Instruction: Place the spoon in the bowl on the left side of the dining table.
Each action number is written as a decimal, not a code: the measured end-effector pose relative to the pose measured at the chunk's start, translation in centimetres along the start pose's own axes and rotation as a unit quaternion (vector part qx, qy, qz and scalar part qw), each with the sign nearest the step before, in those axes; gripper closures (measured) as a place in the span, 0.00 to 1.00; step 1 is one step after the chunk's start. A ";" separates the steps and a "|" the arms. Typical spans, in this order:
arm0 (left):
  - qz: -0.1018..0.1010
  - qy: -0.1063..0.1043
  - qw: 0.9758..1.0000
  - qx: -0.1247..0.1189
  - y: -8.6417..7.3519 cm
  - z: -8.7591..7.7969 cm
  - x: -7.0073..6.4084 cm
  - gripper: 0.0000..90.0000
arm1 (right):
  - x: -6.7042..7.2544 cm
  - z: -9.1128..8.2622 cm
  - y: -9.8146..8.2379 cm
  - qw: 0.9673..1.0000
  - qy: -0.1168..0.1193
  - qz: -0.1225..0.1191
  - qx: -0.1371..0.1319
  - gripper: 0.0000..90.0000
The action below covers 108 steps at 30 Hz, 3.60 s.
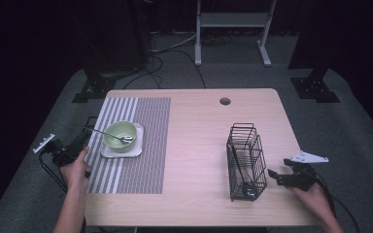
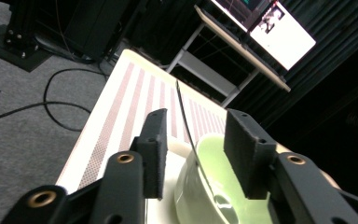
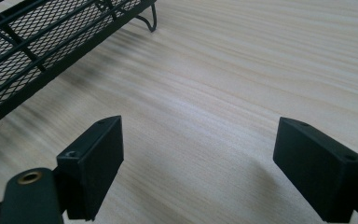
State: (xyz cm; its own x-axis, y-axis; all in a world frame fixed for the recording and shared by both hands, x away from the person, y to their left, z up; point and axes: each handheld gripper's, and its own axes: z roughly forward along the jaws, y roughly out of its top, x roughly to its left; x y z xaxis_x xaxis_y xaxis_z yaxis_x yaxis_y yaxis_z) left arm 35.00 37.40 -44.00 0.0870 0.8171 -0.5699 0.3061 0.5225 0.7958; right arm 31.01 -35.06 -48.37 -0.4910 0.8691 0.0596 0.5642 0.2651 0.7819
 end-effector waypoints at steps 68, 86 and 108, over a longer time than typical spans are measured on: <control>0.118 -0.036 0.988 0.088 -4.6 -0.8 -6.4 0.10 | -0.2 -0.7 -0.2 1.000 -0.006 0.011 -0.009 0.16; 0.171 -0.060 0.977 0.114 -6.0 0.0 -9.5 0.08 | -0.2 -0.8 -0.2 1.000 -0.007 0.012 -0.012 0.16; 0.206 -0.092 0.964 0.138 -7.6 1.2 -12.6 0.08 | -0.3 -0.8 -0.2 1.000 -0.007 0.011 -0.012 0.16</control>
State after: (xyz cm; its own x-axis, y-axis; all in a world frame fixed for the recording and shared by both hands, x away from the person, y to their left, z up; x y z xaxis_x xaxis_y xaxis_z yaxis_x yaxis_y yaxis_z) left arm 32.73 22.85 -43.07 0.4148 0.8708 -0.2637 0.4484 0.0566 0.8920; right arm 30.48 -35.68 -48.02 -0.4689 0.8807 0.0674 0.5580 0.2362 0.7955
